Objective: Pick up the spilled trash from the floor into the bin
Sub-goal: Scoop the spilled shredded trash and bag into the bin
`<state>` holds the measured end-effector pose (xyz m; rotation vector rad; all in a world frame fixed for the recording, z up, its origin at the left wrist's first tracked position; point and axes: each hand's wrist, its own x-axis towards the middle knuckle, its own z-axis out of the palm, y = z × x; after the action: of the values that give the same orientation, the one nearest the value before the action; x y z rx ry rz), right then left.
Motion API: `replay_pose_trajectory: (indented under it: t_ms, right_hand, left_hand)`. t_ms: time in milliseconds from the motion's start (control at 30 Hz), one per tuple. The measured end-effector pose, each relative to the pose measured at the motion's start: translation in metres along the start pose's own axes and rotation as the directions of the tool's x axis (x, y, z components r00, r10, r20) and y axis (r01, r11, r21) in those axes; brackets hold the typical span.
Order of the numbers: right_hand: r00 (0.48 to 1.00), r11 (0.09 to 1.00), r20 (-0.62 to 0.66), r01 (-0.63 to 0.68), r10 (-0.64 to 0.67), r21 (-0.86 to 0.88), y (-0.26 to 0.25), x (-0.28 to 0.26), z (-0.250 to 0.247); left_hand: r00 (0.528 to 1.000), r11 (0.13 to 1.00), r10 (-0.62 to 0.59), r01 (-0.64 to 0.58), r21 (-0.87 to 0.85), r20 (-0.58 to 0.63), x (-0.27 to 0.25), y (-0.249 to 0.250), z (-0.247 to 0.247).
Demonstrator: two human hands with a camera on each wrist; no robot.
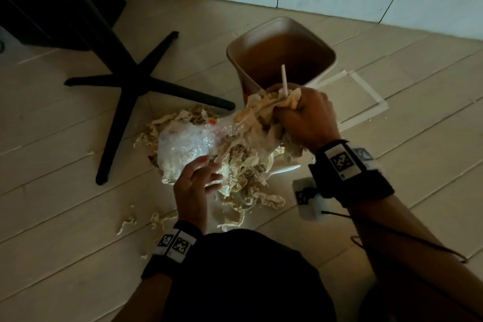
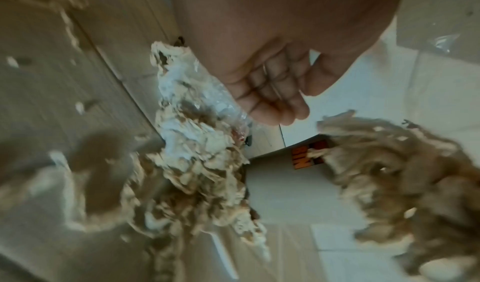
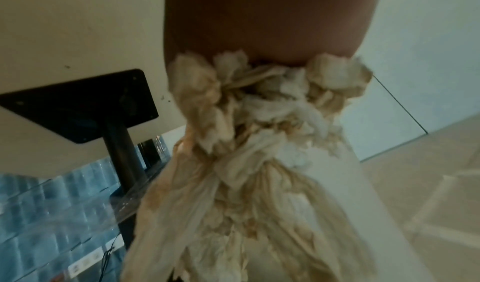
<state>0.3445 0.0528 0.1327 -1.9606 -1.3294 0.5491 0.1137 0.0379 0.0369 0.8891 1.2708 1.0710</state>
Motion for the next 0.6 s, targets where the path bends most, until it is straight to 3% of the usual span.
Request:
replay_pose_trajectory:
  t_ms: [167,333,433,600]
  right_hand:
    - [0.989,1.0,-0.149,0.025,-0.024,-0.001,-0.017,0.042,-0.03]
    - [0.982,0.994,-0.182,0.024,-0.043,-0.102,-0.036,0.088,-0.052]
    - [0.991,0.976,-0.131,-0.012,-0.017,-0.218,-0.039,0.111,-0.056]
    - [0.999,0.914,-0.039,-0.039,0.025,-0.404,-0.025,0.136,-0.042]
  left_hand:
    - [0.98,0.946,-0.161,0.12,0.3,0.116,0.013,-0.048,-0.028]
    - [0.932,0.702,-0.267,0.014,0.712,0.246,0.01,-0.096,-0.055]
    - [0.903,0.599,-0.343,-0.002,0.801,0.258,0.006,-0.113,-0.062]
    - [0.893,0.516,-0.366,-0.039,0.855,0.261,-0.002,-0.123,-0.068]
